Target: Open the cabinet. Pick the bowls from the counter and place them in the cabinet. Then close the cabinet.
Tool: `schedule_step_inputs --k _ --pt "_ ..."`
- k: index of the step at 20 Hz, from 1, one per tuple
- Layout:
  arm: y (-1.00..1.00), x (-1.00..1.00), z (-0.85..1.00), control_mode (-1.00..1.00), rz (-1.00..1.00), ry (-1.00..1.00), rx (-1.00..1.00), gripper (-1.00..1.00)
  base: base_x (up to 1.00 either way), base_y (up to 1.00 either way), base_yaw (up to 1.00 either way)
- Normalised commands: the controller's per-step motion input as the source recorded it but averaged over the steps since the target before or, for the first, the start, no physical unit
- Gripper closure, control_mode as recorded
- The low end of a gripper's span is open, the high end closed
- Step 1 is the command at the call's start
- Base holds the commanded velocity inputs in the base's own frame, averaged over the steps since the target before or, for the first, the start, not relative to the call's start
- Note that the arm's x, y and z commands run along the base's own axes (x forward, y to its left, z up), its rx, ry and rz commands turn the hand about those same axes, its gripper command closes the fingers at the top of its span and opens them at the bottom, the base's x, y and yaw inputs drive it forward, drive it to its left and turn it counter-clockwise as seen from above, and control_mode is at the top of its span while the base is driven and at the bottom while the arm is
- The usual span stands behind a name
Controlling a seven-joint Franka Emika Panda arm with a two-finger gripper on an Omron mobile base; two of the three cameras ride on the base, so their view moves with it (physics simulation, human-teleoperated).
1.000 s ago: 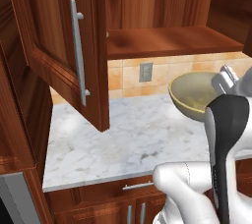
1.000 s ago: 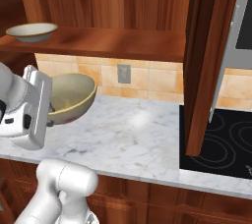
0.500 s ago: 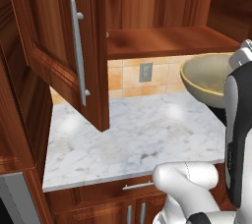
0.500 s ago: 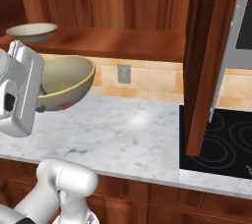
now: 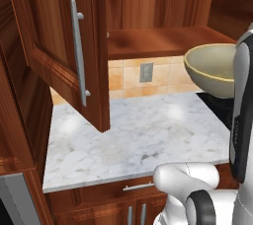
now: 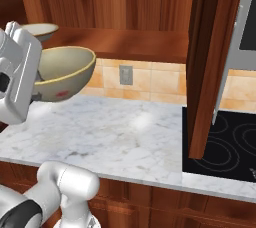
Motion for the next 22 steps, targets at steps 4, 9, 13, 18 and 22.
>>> schedule_step_inputs --k 4,9,13,18,22 --pt "-0.07 0.0 0.0 -1.0 0.01 -0.1 0.0 1.0 0.0 0.0 0.0" --pt "-0.1 0.0 0.02 -1.0 0.0 -0.11 0.0 1.0 0.0 0.0 0.0" --pt "-0.03 -0.04 0.11 -1.0 0.0 -0.2 0.0 1.0 0.0 0.0 0.0" --pt "-0.03 0.06 0.06 -1.0 0.0 -0.01 0.0 1.0 0.0 0.0 0.0" --pt "-0.02 0.26 0.01 -1.0 0.0 0.0 0.0 1.0 0.0 0.0 0.0"
